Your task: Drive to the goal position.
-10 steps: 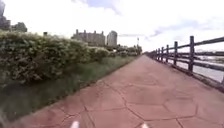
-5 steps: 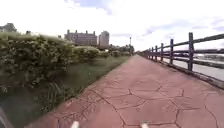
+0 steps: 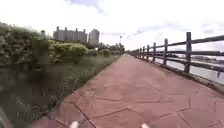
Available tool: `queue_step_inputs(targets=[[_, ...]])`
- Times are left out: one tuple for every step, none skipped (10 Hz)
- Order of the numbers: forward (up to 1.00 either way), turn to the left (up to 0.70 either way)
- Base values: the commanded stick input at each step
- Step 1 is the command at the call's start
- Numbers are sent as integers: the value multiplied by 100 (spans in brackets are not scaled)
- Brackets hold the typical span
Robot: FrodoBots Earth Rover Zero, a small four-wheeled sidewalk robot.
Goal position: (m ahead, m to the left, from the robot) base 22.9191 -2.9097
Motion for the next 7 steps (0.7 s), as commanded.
queue_step_inputs(targets=[[100,-27],[100,-27],[100,-15],[100,0],[100,0],[100,0],[100,0]])
